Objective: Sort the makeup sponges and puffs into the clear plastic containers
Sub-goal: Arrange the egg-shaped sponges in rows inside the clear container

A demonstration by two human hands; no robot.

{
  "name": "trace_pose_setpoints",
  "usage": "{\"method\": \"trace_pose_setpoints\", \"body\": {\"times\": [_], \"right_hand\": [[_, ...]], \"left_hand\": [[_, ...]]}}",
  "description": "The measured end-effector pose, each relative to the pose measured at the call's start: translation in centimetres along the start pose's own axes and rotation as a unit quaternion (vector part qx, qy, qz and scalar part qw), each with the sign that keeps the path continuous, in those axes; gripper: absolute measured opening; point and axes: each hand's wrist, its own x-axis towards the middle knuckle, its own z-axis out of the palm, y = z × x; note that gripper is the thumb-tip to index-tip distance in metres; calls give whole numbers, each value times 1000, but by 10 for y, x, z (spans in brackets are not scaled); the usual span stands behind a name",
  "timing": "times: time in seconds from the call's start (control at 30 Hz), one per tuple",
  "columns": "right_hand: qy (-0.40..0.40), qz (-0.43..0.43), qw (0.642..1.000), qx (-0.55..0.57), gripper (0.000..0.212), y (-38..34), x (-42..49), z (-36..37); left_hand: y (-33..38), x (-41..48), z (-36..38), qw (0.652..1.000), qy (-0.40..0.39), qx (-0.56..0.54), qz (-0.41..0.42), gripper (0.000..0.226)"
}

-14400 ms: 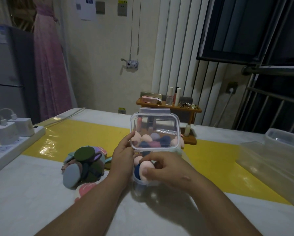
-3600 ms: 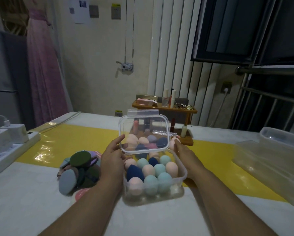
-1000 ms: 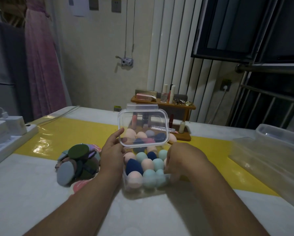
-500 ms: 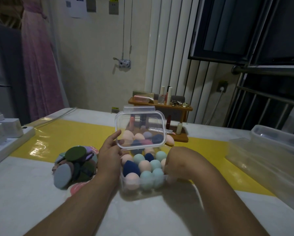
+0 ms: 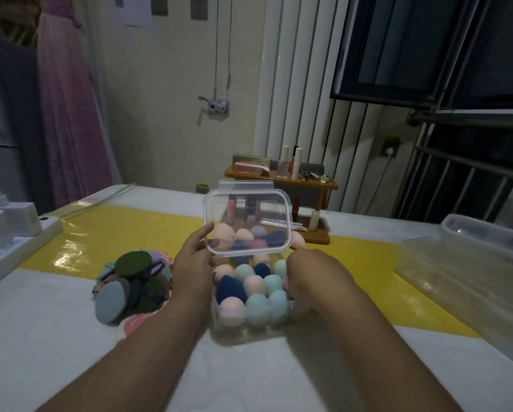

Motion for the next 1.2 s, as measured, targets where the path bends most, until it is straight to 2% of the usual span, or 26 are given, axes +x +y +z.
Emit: {"method": "trace_pose_setpoints", "body": {"times": [0.07, 0.17, 0.33, 0.43, 0.5, 0.57, 0.67, 0.73, 0.83, 0.9, 1.07, 1.2], "right_hand": [[15, 1, 1000, 27, 22, 3, -2, 2], [-11, 8, 997, 80, 35, 8, -3, -2], [-15, -12, 991, 135, 33, 13, -4, -5], [18, -71, 978, 195, 7, 23, -12, -3], [37, -90, 954, 284, 13, 33, -18, -3], [78, -97, 915, 383, 18, 42, -20, -1], [202, -55, 828, 520, 16, 52, -12, 10], [213, -21, 784, 582, 10, 52, -6, 19], [160, -27, 758, 631, 29, 49, 1, 26], [152, -36, 743, 651, 31, 46, -1, 24], [155, -29, 702, 694, 25, 42, -6, 23], [134, -10, 670, 730, 40, 41, -7, 24]], "left_hand": [[0, 1, 0, 1000, -6, -8, -1, 56], [1, 1, 0, 1000, -18, -8, -5, 54], [0, 1, 0, 999, -39, -23, -4, 42], [0, 1, 0, 999, -37, -36, 0, 42], [0, -1, 1, 999, -39, -37, -7, 47], [0, -1, 1, 998, -44, -31, -14, 60], [1, 1, 0, 995, -78, -41, -42, 75], [0, 1, 2, 991, -107, -44, -62, 71], [1, -6, 8, 983, -165, -26, -75, 55], [0, -8, 10, 978, -192, -12, -78, 54], [-2, 0, 9, 985, -144, 93, -24, 52], [-5, 6, 6, 977, -173, 120, -23, 29]]}}
